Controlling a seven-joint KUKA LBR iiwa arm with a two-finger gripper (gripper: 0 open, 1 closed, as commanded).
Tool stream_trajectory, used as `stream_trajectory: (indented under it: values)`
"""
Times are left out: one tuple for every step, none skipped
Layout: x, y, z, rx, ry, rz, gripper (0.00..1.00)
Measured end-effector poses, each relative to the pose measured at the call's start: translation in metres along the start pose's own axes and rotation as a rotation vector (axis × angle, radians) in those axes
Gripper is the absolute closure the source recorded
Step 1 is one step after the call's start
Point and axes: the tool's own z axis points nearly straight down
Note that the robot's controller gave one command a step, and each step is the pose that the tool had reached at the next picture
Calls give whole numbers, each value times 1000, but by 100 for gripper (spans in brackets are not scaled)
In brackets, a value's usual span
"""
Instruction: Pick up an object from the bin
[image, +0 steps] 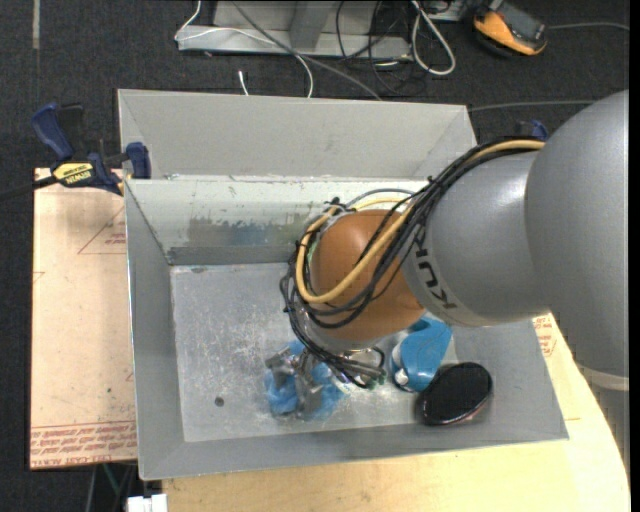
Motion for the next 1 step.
stream_trajectory:
  values:
    - [1,2,2,-1,0,-2,100]
